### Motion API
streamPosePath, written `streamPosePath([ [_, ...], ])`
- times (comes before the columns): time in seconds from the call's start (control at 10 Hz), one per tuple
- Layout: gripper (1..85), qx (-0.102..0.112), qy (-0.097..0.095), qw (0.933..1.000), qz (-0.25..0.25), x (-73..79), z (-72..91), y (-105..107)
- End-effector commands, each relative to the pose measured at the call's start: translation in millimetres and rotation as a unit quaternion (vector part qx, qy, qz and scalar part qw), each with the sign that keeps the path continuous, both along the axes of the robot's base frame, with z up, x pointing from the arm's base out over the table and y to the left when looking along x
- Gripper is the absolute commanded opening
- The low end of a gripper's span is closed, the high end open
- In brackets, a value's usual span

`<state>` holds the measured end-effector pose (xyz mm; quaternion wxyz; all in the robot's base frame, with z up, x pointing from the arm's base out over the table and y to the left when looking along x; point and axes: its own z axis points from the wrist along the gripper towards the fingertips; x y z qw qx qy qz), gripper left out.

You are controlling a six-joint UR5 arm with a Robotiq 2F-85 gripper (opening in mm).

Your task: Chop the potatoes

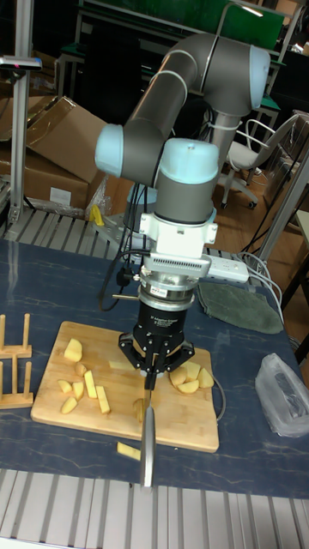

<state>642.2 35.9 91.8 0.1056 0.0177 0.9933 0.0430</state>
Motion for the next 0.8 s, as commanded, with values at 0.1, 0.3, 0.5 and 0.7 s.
streamPosePath([
  [0.1,1.0,-0.003,0.017,0.9998,-0.008,2.3,17.8,4],
  [0.3,1.0,-0.003,0.008,1.0000,-0.002,6.5,16.5,6],
  [0.5,1.0,-0.010,0.003,0.9999,0.006,8.7,11.5,4],
  [0.7,1.0,-0.008,-0.002,0.9999,0.011,8.7,6.4,4],
])
